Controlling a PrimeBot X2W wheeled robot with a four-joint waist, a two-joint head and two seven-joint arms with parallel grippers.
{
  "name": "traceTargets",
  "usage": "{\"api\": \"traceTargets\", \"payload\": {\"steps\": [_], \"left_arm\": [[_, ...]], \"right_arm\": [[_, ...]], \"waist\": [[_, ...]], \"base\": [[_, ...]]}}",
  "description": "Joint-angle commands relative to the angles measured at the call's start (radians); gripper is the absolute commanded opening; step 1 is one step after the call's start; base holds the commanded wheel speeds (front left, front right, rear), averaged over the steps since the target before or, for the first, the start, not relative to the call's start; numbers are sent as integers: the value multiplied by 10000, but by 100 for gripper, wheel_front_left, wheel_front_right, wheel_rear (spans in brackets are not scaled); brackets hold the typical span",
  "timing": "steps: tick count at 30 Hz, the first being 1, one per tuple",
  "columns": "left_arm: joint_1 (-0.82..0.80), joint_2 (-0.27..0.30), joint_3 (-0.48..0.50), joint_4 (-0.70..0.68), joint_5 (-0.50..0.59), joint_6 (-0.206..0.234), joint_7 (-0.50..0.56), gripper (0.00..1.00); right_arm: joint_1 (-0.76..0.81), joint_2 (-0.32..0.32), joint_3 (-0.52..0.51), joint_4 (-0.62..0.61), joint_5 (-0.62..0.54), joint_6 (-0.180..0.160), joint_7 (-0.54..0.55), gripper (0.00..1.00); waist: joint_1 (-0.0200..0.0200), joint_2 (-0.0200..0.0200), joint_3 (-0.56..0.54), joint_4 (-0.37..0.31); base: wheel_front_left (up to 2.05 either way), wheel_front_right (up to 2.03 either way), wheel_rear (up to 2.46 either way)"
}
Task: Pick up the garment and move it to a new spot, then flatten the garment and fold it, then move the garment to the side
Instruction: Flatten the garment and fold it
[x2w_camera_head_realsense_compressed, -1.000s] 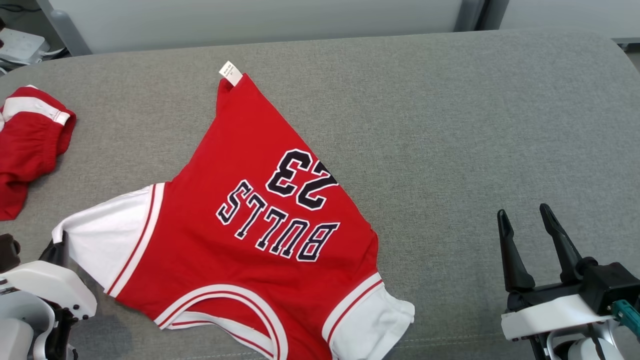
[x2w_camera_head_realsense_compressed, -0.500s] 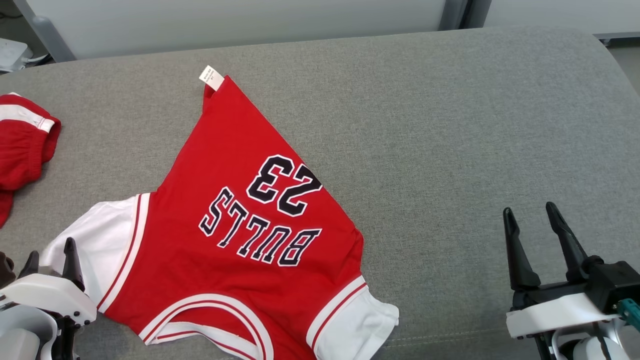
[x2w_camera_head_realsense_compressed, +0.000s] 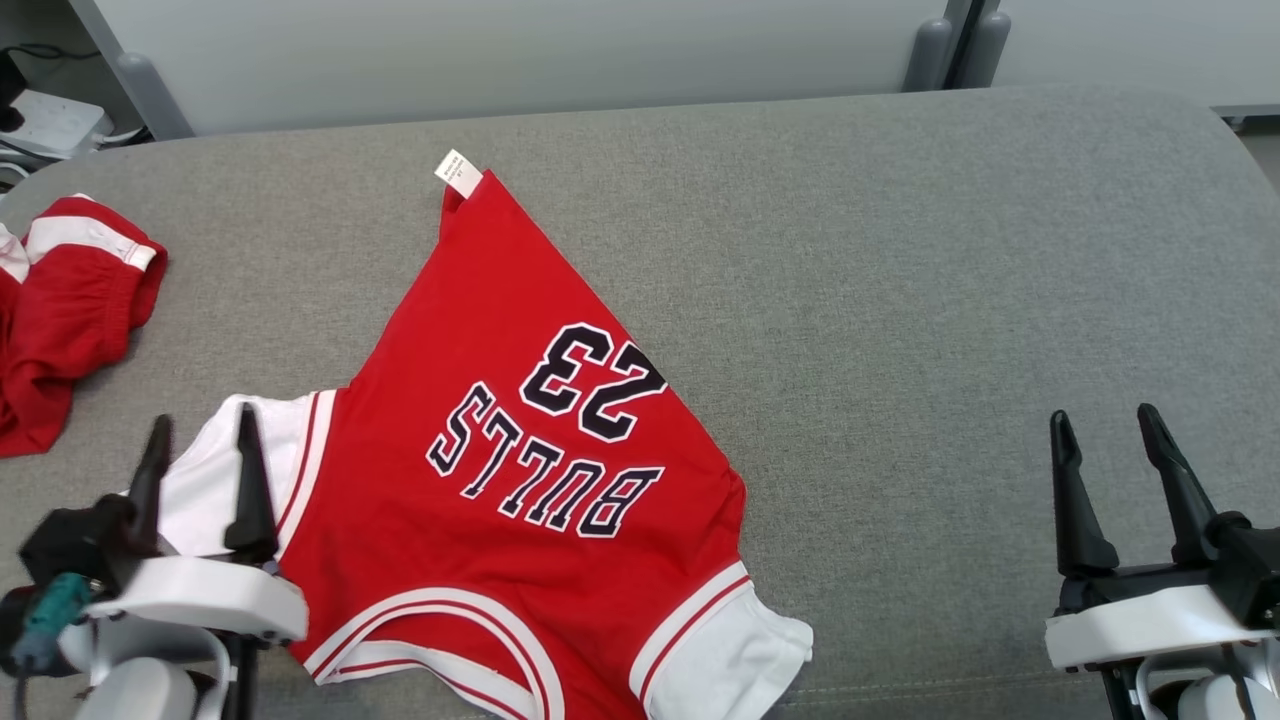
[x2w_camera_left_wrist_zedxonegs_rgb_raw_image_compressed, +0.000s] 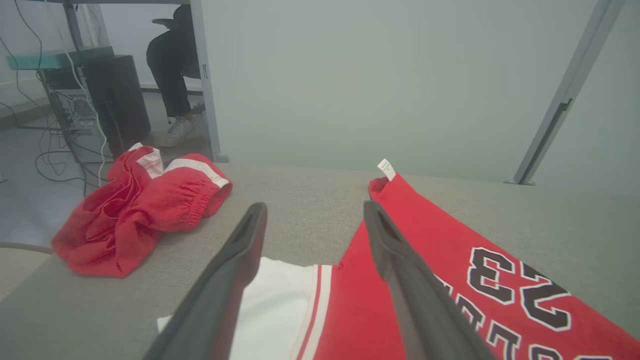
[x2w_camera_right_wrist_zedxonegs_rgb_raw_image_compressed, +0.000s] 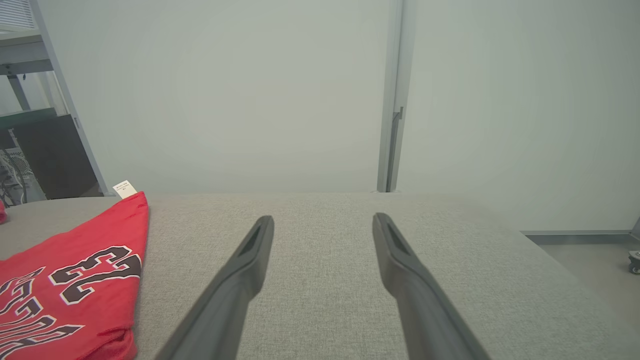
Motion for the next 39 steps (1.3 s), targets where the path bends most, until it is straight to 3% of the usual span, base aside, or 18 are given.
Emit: {"api": "traceTargets", "payload": {"steps": [1,6,10,18,24,30,39], "left_arm": [[-25,245,204,-829,289,168,-107,100],[344,119,-255,-1696,671,291,-108,100],[464,124,-608,-1889,982,150,-115,100],[430,74,-668,-1583,747,-702,-129,100],[424,159,-530,-999,255,-1277,-95,100],[475,199,-202,-739,329,-1367,-123,100],[648,-234,265,-766,672,-1611,-133,100]], "right_arm": [[-25,-97,89,-271,-37,69,-105,100],[99,-69,-17,-240,-49,69,-105,100],[269,-29,-42,-156,3,69,-105,100],[419,43,12,-91,184,69,-105,100],[423,60,139,-3,429,69,-105,100],[422,-2,201,61,541,69,-105,100],[384,-104,278,230,735,69,-105,100]], "waist": [[0,0,-82,33],[0,0,-254,43],[0,0,-449,-7],[0,0,-631,-41],[0,0,-629,86],[0,0,-645,294],[0,0,-732,515]], "base": [[0,0,0],[0,0,0],[0,0,0],[0,0,0],[0,0,0],[0,0,0],[0,0,0]]}}
